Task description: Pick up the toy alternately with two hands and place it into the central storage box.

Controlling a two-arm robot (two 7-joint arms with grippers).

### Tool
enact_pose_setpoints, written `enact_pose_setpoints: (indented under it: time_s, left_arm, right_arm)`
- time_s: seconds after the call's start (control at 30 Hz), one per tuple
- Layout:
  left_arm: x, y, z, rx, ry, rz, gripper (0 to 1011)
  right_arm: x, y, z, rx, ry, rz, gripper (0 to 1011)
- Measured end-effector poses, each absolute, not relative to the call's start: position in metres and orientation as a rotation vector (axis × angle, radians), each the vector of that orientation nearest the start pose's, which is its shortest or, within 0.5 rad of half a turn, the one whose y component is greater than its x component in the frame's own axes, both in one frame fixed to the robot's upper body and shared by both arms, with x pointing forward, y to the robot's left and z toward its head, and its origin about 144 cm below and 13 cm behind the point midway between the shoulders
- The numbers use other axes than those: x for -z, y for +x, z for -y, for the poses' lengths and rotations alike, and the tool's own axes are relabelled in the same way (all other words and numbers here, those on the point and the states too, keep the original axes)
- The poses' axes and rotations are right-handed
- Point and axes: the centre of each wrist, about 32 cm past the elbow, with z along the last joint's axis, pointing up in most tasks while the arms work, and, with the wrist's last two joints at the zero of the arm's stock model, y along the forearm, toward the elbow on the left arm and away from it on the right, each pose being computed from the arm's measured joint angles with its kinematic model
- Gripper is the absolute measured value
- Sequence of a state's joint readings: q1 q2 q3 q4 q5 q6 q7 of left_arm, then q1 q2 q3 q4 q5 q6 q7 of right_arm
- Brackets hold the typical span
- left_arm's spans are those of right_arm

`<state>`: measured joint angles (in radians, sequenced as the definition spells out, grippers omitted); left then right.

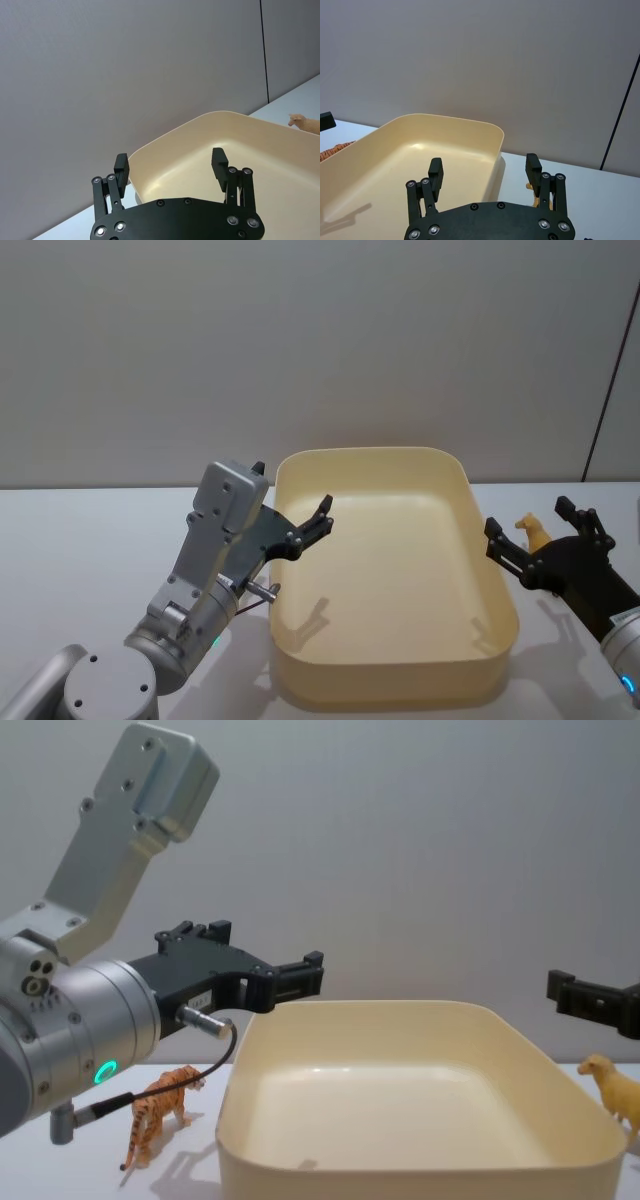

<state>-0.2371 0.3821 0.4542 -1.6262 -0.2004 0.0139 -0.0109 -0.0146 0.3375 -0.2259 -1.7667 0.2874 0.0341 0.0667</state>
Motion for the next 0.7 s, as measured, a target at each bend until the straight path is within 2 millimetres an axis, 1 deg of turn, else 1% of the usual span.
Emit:
enact_pose_setpoints:
  time_s: [0.7]
  left_arm:
    - [-1.2044, 0.4920, -0.1984, -1.124, 0.061, 0.267, 1002]
  right_arm:
    - [-1.1887, 0.4433, 0.2371, 1.229, 0.026, 0.075, 1002]
